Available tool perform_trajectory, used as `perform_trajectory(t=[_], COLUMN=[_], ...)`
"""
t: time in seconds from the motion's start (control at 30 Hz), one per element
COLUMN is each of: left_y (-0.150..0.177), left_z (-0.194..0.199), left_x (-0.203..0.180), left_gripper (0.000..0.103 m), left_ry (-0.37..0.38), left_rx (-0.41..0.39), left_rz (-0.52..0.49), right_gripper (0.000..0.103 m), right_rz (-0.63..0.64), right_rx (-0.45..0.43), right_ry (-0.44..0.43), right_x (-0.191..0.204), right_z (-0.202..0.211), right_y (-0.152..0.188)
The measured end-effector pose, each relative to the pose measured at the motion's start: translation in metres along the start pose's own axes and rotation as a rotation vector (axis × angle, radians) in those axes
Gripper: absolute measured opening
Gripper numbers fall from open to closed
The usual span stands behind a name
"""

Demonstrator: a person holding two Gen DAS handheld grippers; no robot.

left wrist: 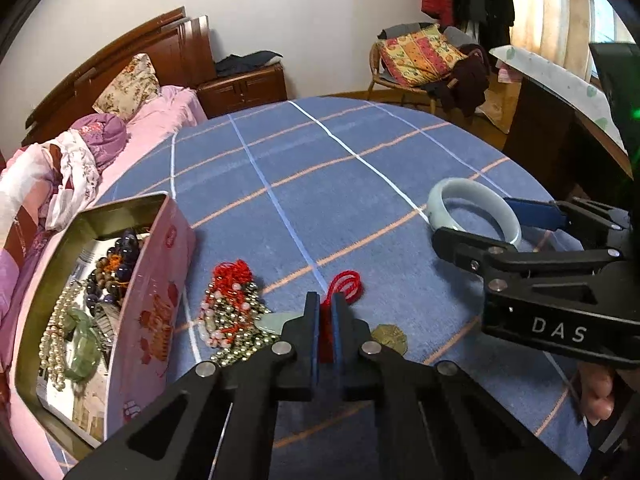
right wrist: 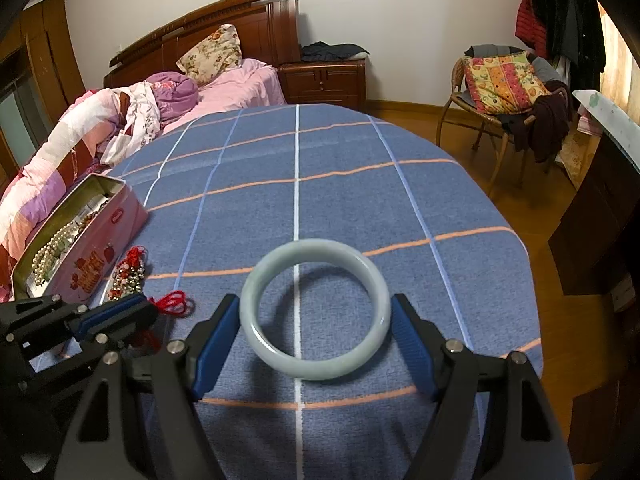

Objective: Organize jewelry
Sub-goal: 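Grasp the pale jade bangle with the right tool while the left tool grasps the red cord, then carry the pale bangle and red cord over the tin with both tools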

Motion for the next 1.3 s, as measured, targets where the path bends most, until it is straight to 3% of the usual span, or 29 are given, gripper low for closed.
perform_trajectory(t=[0.57, 1.3], left_y=[-0.016, -0.042], left_z=[0.024, 0.068], left_x=[0.021, 0.074], left_gripper=[0.004, 0.004], left_ry=[-0.056, -0.114], left_rx=[-0.100, -0.222], left_rz=[0.032, 0.137], right_gripper=[0.078, 0.078], right_rz=[0.025, 0.097], right_rx=[-0.014, -0.058], right_ry=[0.003, -0.064], right_x=[0.006, 0.049], right_z=[0.002, 0.015], right_y=[-0.001, -0.010])
Point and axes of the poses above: each gripper's, at about its wrist camera, not at the fingertips, and z roughly against the way its jaws point, x to its left, y to its underside, the point moved 8 cm from there along -z, roughly the way its jaws point, and after that the axes turned 11 degrees about -x, right-handed, at the moved point
